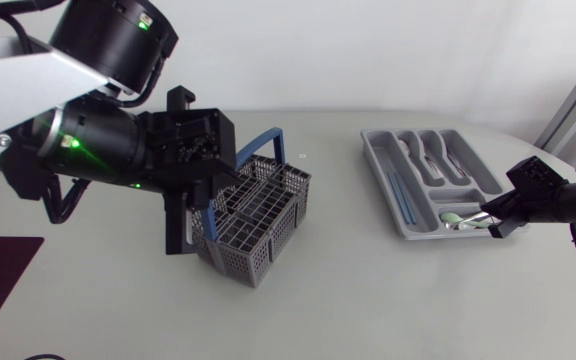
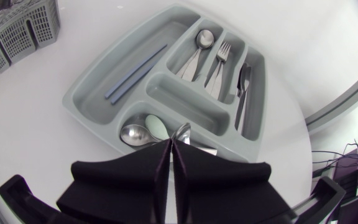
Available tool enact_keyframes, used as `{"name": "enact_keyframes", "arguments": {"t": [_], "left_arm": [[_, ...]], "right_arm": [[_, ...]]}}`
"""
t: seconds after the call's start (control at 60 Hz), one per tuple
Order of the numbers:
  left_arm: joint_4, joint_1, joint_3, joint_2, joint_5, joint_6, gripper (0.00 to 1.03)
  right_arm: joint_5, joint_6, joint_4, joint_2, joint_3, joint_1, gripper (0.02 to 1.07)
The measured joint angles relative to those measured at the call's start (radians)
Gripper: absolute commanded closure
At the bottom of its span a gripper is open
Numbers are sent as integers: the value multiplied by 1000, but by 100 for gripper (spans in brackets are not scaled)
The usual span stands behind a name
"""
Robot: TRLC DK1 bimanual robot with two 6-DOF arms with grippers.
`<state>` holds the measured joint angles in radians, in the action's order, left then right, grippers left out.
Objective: Unload the cutlery basket into the drawer organizer.
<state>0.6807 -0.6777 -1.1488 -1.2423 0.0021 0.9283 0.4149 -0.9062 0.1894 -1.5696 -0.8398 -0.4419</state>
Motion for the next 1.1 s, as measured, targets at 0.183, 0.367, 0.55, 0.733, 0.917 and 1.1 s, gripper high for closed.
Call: {"name": "enact_keyframes", "arguments": {"t": [0.183, 0.367, 0.55, 0.733, 0.917, 1.1], "left_arm": [[-6, 15, 12, 28, 1, -22, 86], [-9, 42, 40, 53, 1, -40, 86], [-10, 56, 79, 111, 12, -63, 86], [-26, 128, 203, 163, 43, -65, 86], [-36, 229, 288, 193, 77, -57, 86], [-73, 346, 366, 190, 127, 9, 86]], "right_arm": [[-56, 0, -33, -10, 36, 67, 79], [-65, 1, -29, -7, 50, 74, 50], [-45, 34, 82, 186, 50, 98, 48], [-38, 196, 153, 306, 29, 379, 63], [-38, 376, 126, 177, -127, 612, 89], [-12, 504, 109, -52, -341, 738, 101]]}}
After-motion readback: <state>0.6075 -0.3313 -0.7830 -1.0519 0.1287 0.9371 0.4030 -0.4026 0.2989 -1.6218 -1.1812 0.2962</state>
